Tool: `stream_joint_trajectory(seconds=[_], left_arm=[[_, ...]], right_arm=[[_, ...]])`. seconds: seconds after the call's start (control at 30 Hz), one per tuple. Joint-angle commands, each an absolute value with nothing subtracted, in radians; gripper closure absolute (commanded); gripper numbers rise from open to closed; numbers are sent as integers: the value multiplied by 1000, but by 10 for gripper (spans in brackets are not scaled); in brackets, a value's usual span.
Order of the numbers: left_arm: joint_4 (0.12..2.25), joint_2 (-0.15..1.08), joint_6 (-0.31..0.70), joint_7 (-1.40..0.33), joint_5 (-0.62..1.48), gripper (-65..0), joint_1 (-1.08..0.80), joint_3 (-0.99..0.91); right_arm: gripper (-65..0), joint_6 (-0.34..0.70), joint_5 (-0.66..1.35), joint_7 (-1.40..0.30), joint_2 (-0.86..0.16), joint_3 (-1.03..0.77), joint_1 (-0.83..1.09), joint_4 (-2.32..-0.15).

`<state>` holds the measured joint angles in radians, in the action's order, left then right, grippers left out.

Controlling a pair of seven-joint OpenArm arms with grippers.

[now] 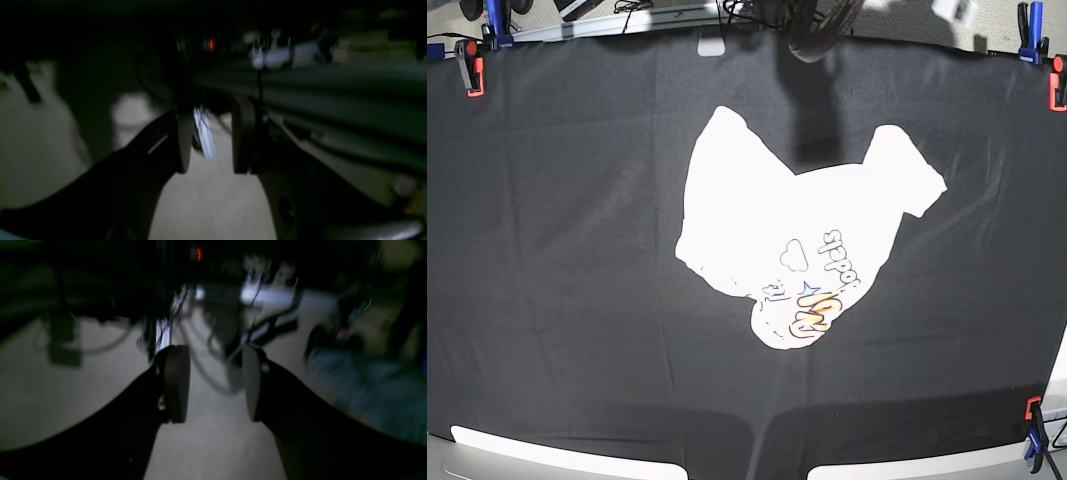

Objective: Layout the t-shirt on the table in an organized manner, then fold the t-shirt properly
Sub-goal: 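Move both grippers out from rest toward the crumpled white t-shirt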

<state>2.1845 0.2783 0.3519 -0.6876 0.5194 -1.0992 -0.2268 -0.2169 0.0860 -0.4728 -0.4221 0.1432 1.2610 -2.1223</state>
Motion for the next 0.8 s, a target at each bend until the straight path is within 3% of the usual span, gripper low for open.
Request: stream_joint_trajectory(seconds=[0.0, 0.17, 0.47, 0.77], left_arm=[[2228, 284, 362, -681, 526, -185, -1116, -231], [2353, 300, 363, -680, 529, -185, -1113, -230], [2356, 300, 363, -645, 529, -185, -1062, -230], [2356, 331, 366, -574, 525, -185, -863, -229]], right_arm=[[-257, -217, 64, -448, -427, 143, 1279, -2164], [-257, -220, -33, -423, -427, 143, 1251, -2265], [-257, -228, -54, -422, -426, 144, 1082, -2278], [-257, -227, -235, -427, -427, 144, 904, -2278]])
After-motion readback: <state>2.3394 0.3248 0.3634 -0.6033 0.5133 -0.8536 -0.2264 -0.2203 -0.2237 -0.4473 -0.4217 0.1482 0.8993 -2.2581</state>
